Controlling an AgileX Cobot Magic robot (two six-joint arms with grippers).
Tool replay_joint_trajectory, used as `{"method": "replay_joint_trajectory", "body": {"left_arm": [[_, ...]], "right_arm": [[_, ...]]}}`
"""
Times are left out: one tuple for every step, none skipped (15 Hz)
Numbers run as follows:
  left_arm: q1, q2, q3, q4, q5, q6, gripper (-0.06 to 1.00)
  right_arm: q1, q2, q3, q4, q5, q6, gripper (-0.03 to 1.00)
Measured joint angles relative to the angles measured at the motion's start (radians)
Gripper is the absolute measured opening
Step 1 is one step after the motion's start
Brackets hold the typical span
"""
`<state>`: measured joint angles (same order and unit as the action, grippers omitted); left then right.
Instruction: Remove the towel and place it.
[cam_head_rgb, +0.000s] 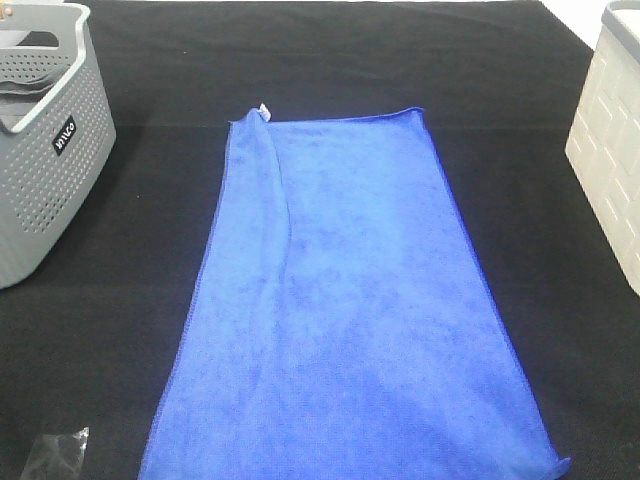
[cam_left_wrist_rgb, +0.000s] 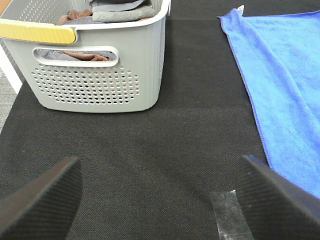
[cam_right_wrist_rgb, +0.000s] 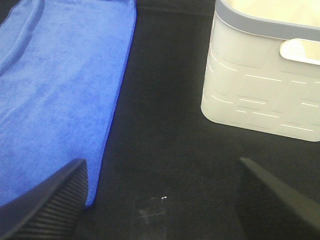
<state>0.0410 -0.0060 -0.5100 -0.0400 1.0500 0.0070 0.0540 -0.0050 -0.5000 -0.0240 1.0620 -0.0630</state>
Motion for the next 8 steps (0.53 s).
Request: {"method": "replay_joint_trajectory", "body": {"left_arm": [[0.0,0.0,0.0,0.0,0.0,0.0,0.79],[0.0,0.0,0.0,0.0,0.0,0.0,0.79],[0.0,0.0,0.0,-0.001,0.0,0.0,0.79],[0.0,0.0,0.0,-0.001,0.0,0.0,0.79],[0.0,0.0,0.0,-0.001,0.0,0.0,0.79],[0.0,0.0,0.0,-0.001,0.0,0.0,0.79],[0.0,0.0,0.0,-0.001,0.0,0.0,0.79],[0.0,0.0,0.0,-0.001,0.0,0.0,0.79]], "right_arm": [[0.0,0.0,0.0,0.0,0.0,0.0,0.75],[0.0,0.0,0.0,0.0,0.0,0.0,0.75],[0.0,0.0,0.0,0.0,0.0,0.0,0.75],[0.0,0.0,0.0,0.0,0.0,0.0,0.75],[0.0,0.0,0.0,0.0,0.0,0.0,0.75],[0.0,0.0,0.0,0.0,0.0,0.0,0.75],[0.0,0.0,0.0,0.0,0.0,0.0,0.75],[0.0,0.0,0.0,0.0,0.0,0.0,0.75]]}}
